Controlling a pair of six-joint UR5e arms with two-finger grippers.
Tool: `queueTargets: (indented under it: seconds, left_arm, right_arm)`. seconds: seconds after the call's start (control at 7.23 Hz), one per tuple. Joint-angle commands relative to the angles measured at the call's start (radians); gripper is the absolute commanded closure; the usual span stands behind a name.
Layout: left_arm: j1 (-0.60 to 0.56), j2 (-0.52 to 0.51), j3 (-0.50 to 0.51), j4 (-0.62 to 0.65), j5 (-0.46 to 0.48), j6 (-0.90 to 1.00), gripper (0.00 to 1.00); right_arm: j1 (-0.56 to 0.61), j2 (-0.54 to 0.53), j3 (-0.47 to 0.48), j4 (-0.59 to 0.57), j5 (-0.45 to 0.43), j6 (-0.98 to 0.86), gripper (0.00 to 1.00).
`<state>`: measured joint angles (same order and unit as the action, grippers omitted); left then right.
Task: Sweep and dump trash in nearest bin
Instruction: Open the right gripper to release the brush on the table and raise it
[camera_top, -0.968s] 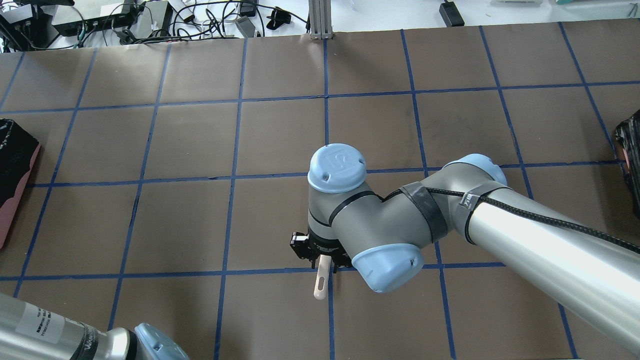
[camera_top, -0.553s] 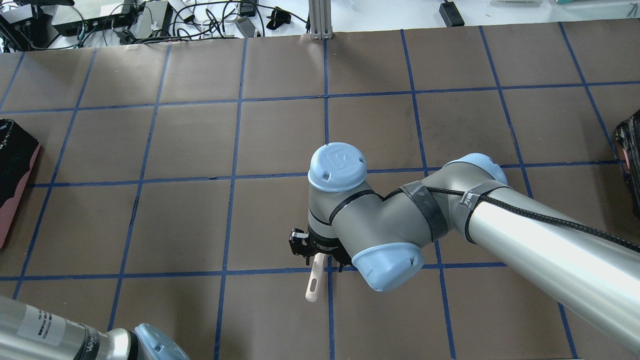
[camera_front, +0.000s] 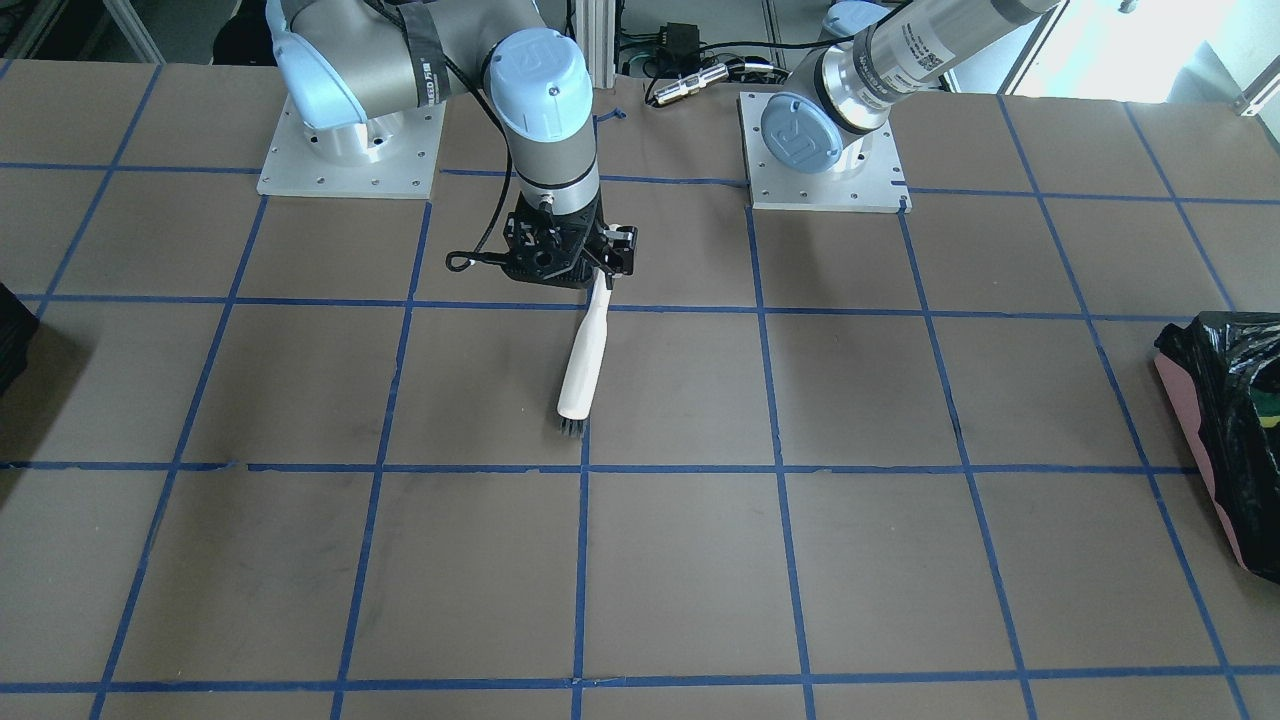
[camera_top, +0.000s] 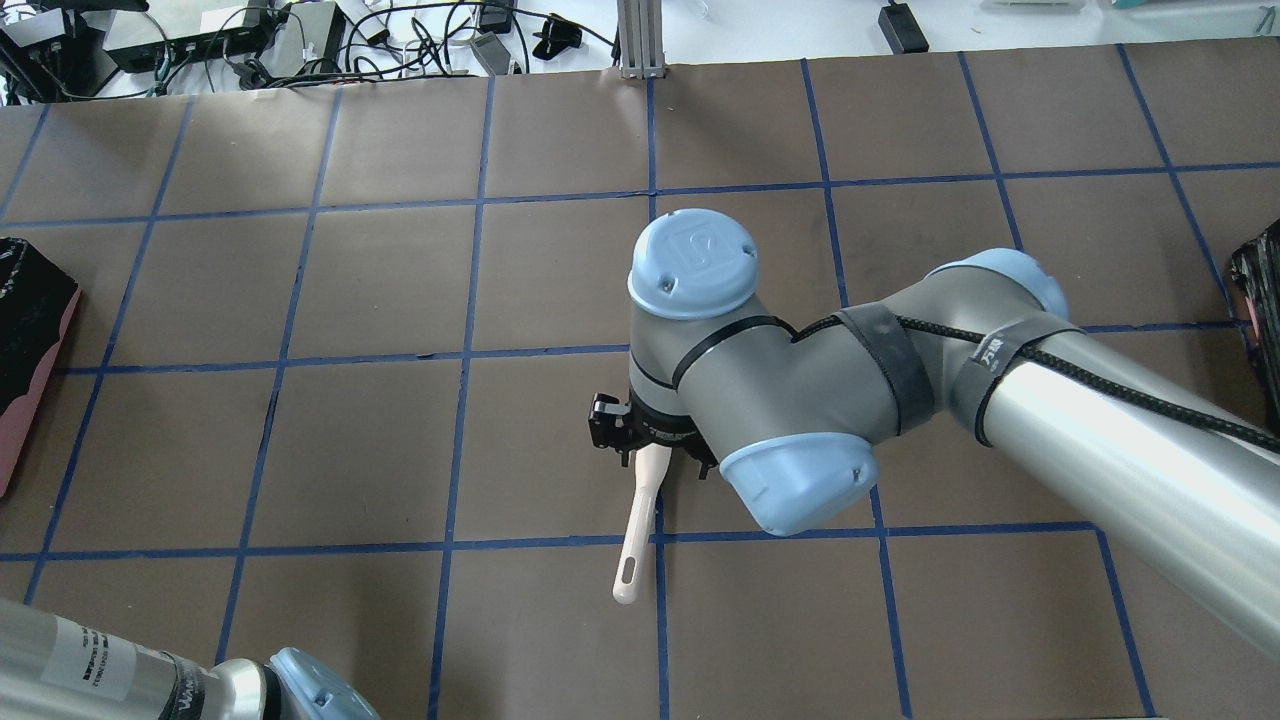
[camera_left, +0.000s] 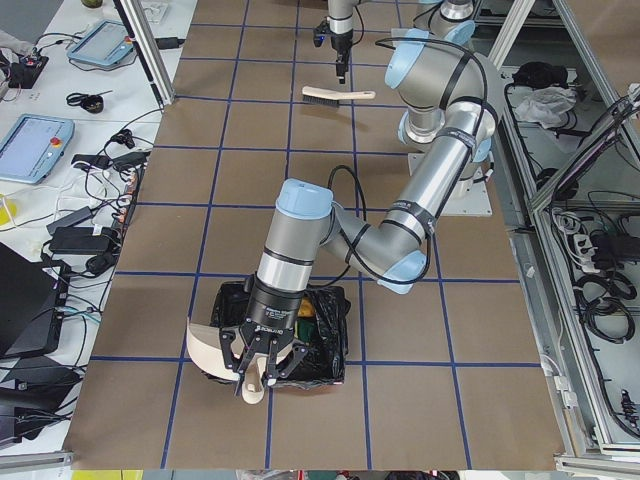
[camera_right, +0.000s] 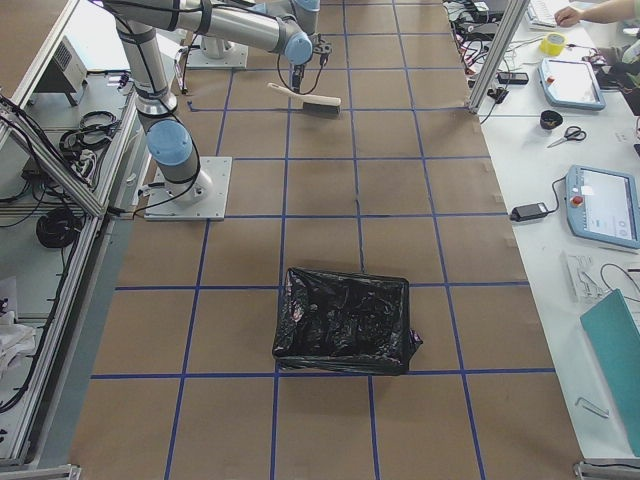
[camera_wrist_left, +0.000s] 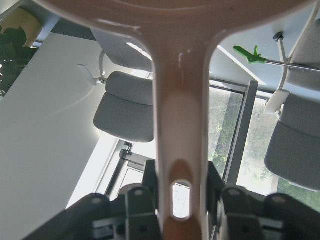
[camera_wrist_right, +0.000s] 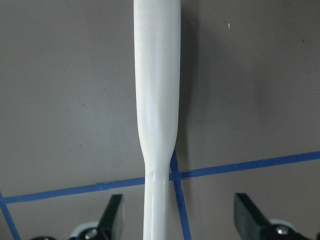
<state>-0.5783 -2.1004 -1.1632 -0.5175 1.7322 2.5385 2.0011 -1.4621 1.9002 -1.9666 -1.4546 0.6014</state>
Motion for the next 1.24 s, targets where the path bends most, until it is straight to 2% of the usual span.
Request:
queueTargets:
  seconds: [0.0,0.14,0.28,0.41,0.69,0.83,1.11]
  left_arm:
    - [-0.014,0.04,0.02,-0.161,-0.087,-0.13,1.0]
    - [-0.032,0.055,0.017,-0.244,-0.106,-0.202,1.0]
    - [-0.064,0.069,0.011,-0.315,-0.118,-0.272,1.0]
    - [-0.089,0.063,0.005,-0.341,-0.121,-0.344,1.0]
    - [-0.147,0.065,-0.051,-0.343,-0.2,-0.516,1.0]
    - [-0.2,0.068,-0.056,-0.355,-0.195,-0.582,1.0]
    - [-0.309,0.089,-0.062,-0.493,-0.191,-0.775,1.0]
  right_arm:
    - [-0.103,-0.075,-0.166,0.174,-0.067,-0.077,0.04]
    - [-0.134,-0.079,-0.261,0.217,-0.075,-0.118,0.0]
    - [-0.143,-0.08,-0.352,0.31,-0.081,-0.124,0.0]
    - [-0.163,-0.081,-0.421,0.331,-0.079,-0.124,0.0]
    - [-0.244,-0.11,-0.443,0.339,-0.066,-0.153,0.0]
    - [-0.302,-0.115,-0.443,0.338,-0.066,-0.267,0.0]
    - [-0.462,-0.129,-0.443,0.339,-0.073,-0.555,0.0]
